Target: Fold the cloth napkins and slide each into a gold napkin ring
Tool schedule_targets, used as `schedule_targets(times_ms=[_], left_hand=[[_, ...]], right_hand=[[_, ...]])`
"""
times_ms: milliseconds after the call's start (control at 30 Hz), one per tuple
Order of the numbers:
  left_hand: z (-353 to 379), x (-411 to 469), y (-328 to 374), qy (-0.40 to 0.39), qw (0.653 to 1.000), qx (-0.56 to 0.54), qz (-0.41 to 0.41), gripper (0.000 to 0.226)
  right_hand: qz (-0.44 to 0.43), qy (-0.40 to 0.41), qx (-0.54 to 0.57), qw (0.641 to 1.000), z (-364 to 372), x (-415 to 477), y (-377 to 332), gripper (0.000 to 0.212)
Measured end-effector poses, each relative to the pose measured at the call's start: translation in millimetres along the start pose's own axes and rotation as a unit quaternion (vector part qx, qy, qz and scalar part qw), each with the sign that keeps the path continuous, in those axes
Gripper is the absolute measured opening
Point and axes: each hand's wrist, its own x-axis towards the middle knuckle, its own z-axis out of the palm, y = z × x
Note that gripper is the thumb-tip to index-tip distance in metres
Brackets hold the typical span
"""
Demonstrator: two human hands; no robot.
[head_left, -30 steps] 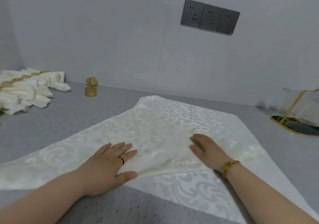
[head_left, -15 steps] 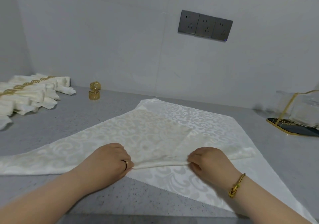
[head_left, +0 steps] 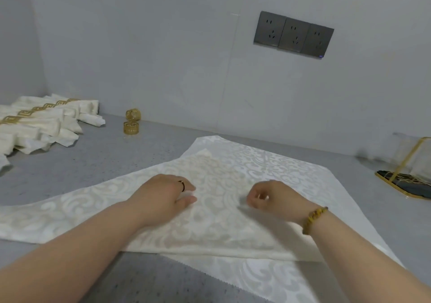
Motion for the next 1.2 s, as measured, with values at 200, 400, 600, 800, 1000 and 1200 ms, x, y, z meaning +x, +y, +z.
schedule_targets(times_ms=[200, 400, 600, 800, 1000, 1200], left_hand=[[26.3, 23.5, -13.5, -0.061, 0.997, 0.005, -0.047, 0.059], [31.7, 24.6, -18.0, -0.078, 0.995, 0.02, -0.052, 0.151], [33.2, 27.6, -21.1, -0.103, 0.993, 0.017, -0.054, 0.15], [29.6, 27.5, -18.9, -0.109, 0.992, 0.016, -0.056, 0.134], [24.8, 27.6, -15.4, -0.117, 0.992, -0.005, -0.052, 0.067], [4.0, 47.0, -22.1, -0.078, 0.992, -0.085, -0.057, 0.033]], right_hand=[[0.106, 0.02, -0.017, 0.994, 4.3, 92.7, 12.1, 0.021], [0.168, 0.029, 0.04, 0.985, 15.2, 165.8, 5.2, 0.048], [0.196, -0.042, 0.025, 0.979, 12.2, 199.9, -13.5, 0.041], [0.122, -0.004, 0.155, 0.98, 20.4, 204.4, -6.3, 0.042], [0.031, 0.081, 0.119, 0.989, 38.3, 185.5, 4.6, 0.03], [0.003, 0.098, 0.103, 0.99, 42.2, 179.2, 6.0, 0.025]])
